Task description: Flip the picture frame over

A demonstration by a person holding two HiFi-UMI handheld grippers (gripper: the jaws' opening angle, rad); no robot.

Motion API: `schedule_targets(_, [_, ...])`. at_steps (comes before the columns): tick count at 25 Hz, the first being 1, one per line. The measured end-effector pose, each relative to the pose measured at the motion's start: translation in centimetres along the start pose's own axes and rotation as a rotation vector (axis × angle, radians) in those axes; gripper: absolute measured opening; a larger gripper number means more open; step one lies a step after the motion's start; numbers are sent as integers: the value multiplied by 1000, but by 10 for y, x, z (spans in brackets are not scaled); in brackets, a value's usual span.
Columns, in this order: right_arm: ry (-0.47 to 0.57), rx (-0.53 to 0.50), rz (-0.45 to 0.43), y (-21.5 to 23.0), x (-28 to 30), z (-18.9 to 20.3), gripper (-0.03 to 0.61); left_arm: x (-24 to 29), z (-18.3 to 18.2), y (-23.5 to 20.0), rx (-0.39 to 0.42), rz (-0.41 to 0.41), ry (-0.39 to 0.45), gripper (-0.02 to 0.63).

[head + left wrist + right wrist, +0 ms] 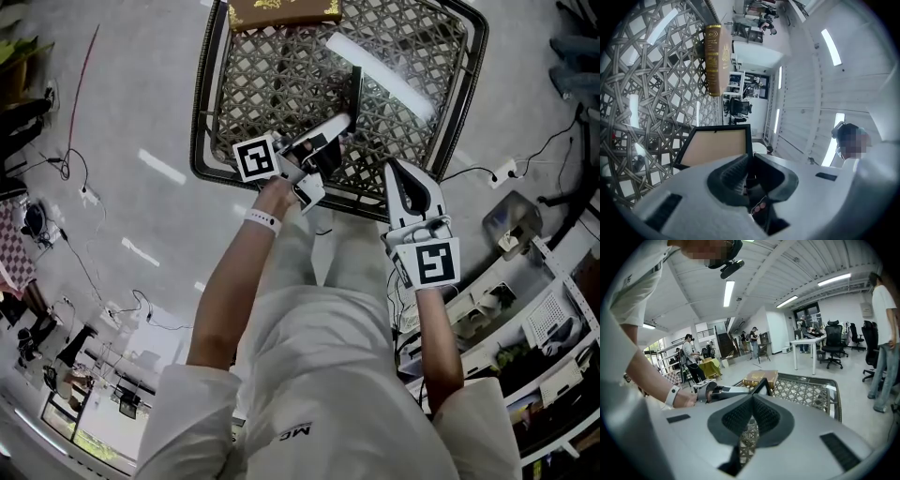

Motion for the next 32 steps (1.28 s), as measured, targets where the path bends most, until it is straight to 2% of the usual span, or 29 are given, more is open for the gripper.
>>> schedule_targets(17, [-9,-8,-34,-15,13,0,17,-27,-16,-7,112,-65,5,61])
schedule_targets(19, [-10,-8,-37,-18,12,0,17,-33,-17,-11,131,-99,5,63])
schedule_targets(23, [-9,-9,-40,-19,13,1,17,-44,-13,-25,213,-193,-56,58])
schedule_targets(27, [-10,-8,-41,-19,12,2,17,-49,-9,-34,208,-245,-56,52])
schedule_targets(32, [-9,-9,-42,-20,9,2,18,-61,-12,-51,284,-380,-79,51])
Point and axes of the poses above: the fingertips, and each gripper's own axes: x forward along the fingers, y to its right, z out of its underside, the point moved 1 cm from there along -x, backward along the fingers, and after that the axes turned 14 degrees about x, right-handed, at the moved point
